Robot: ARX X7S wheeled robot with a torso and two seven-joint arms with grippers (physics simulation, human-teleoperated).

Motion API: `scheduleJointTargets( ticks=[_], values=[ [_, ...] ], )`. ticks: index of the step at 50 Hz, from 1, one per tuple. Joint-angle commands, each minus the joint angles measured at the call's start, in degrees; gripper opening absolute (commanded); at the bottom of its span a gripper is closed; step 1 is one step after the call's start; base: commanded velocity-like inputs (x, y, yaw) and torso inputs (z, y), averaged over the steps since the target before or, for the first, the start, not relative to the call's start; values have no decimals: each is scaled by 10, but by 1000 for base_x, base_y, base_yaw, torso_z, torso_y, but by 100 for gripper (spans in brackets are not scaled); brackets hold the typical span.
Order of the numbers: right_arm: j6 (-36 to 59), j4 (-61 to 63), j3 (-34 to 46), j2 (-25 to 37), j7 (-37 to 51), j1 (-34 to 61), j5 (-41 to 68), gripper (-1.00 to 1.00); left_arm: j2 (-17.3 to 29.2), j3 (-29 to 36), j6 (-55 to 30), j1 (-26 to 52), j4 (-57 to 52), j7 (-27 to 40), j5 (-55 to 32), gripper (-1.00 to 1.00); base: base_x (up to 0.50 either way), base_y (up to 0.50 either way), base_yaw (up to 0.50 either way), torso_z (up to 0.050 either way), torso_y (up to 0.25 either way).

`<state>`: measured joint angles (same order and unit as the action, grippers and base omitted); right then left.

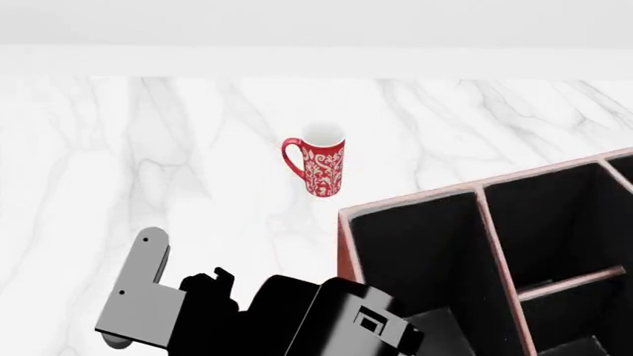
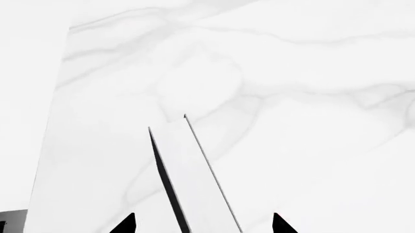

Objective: Pick up the book and place it in the left compartment of the caddy.

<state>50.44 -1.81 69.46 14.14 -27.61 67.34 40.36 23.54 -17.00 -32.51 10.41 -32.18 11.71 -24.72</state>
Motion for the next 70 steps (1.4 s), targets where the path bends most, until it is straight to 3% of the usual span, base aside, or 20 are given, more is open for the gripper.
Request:
scheduleJointTargets(
  ticks=[1,48,49,70],
  values=[
    [-24,-31,19,-10,-8,-15,-18,100,2,-3,0,-2,-3,1,-4,100,0,0,0,0,0],
    [-86,-95,53,-26,-19,-35,-62,100,6,1,5,-6,-5,6,-7,100,0,0,0,0,0],
    [-89,-96,54,-26,-18,-36,-65,-100,6,1,5,-6,-4,6,-7,100,0,0,0,0,0],
    [-54,-54,32,-18,19,-41,-40,-100,8,-1,7,-6,-3,9,-11,100,0,0,1,0,0]
  ],
)
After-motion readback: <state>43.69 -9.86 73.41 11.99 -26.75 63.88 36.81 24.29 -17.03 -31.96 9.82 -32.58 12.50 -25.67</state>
